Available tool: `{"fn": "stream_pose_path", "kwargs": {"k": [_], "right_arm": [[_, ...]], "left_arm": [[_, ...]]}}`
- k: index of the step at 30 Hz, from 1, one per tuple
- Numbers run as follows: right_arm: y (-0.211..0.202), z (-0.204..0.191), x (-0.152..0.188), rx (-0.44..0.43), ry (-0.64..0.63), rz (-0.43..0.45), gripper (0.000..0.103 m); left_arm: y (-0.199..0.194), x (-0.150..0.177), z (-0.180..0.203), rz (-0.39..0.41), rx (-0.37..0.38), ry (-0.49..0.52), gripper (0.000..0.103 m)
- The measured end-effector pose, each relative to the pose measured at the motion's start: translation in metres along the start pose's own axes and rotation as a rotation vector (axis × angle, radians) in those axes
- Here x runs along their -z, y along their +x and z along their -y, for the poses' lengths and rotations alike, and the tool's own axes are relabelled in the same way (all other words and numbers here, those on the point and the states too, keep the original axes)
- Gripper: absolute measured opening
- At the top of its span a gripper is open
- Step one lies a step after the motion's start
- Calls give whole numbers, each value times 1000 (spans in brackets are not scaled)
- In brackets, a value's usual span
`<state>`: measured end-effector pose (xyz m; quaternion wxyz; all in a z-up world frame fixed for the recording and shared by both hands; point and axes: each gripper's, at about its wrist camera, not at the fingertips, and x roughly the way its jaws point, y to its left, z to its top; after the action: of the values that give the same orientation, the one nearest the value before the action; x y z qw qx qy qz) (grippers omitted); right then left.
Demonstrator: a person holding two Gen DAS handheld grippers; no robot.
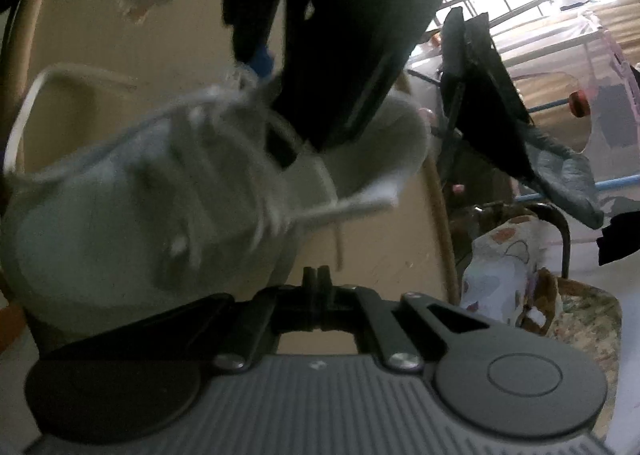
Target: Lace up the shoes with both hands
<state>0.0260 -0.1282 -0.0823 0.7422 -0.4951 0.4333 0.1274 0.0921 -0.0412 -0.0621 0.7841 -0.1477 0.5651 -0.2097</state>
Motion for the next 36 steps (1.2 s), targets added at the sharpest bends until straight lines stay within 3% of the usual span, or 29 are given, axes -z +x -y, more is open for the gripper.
{"fn": "stream_pose_path", "kwargs": {"k": [6, 10, 12, 16, 18, 19, 21, 24, 27, 32, 36], "right_arm": [[1, 2, 21, 12, 67, -26, 1], [-7, 38, 36, -73, 439, 3, 5], [-10, 64, 53, -120, 761, 13, 11], [-17, 98, 99, -318, 1396, 113, 34], [-19, 101, 114, -404, 1582, 188, 39], [-21, 101, 119, -430, 1636, 225, 47], [-28, 101, 116, -376, 1575, 222, 53], [-38, 98, 111, -209, 1493, 140, 57], [-50, 95, 110, -144, 1422, 143, 57], [-59, 95, 118, -263, 1432, 212, 64], [-69, 92, 116, -181, 1409, 260, 64]], "left_arm": [[0, 0, -3, -2, 3, 3, 36], [0, 1, -5, 2, 6, 2, 36], [0, 3, -6, 6, 7, 1, 36], [-2, 6, -5, 20, 5, -4, 36], [-2, 8, -5, 27, 5, -4, 36], [-3, 8, -5, 30, 8, -5, 36], [-4, 9, -7, 35, 15, -9, 36], [-5, 11, -8, 41, 21, -11, 36], [-5, 12, -9, 46, 23, -10, 36], [-6, 12, -8, 45, 19, -6, 36], [-7, 14, -8, 52, 15, -11, 36]]}}
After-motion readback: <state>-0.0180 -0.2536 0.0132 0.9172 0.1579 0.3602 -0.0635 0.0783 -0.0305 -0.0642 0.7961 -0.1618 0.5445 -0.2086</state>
